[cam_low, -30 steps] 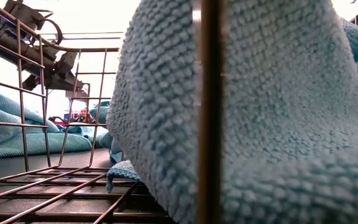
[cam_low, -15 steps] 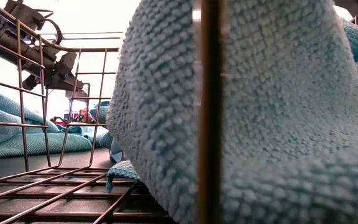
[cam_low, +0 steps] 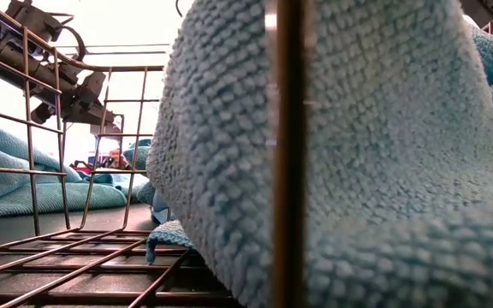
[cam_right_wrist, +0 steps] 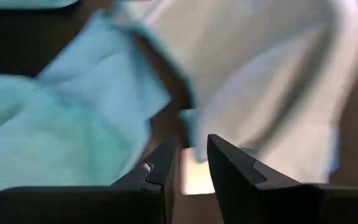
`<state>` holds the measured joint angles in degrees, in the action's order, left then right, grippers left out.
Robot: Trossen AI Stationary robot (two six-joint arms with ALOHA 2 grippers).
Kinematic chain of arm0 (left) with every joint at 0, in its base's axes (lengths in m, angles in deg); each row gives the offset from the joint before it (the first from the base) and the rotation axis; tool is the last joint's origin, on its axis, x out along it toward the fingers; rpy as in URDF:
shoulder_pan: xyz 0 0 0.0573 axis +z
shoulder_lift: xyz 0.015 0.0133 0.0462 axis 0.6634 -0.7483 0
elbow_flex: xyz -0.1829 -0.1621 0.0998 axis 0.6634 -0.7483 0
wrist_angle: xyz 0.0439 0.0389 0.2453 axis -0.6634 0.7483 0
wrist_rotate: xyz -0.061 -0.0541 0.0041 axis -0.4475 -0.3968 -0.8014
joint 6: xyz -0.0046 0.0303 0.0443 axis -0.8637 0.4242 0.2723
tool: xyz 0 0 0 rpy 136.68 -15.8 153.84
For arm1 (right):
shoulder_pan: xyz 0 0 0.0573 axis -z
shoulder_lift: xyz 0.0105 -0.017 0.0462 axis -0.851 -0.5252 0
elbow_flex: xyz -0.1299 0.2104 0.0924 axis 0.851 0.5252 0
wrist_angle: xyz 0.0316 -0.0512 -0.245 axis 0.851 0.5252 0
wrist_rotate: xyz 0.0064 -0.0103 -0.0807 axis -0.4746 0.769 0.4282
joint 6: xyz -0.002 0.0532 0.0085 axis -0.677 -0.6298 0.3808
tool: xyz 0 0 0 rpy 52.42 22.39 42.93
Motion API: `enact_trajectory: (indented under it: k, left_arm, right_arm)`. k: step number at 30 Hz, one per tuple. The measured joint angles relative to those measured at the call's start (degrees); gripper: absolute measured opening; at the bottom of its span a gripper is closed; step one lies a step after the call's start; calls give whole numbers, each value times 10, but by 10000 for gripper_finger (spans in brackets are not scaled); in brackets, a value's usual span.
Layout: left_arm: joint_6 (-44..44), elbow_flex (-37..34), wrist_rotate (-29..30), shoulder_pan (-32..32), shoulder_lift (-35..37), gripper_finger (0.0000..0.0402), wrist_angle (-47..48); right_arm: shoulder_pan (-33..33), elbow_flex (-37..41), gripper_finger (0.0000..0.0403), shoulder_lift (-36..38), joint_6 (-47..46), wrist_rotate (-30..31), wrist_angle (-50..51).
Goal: Sort microfiber towel by color & place in baskets
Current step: Put the light blue towel into the right wire basket
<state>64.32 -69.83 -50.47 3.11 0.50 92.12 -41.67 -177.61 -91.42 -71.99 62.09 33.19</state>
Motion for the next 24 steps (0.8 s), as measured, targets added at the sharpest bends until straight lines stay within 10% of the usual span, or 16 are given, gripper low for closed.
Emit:
enact_trajectory:
  k: [5, 24]
  left_arm:
    - [0, 0, 0, 0, -1, 84, 0]
    - [1, 0, 0, 0, -1, 84, 33]
  right_arm:
    - [2, -13, 82, 0, -9, 85, -1]
    - [-8, -3, 82, -49, -38, 115, 44]
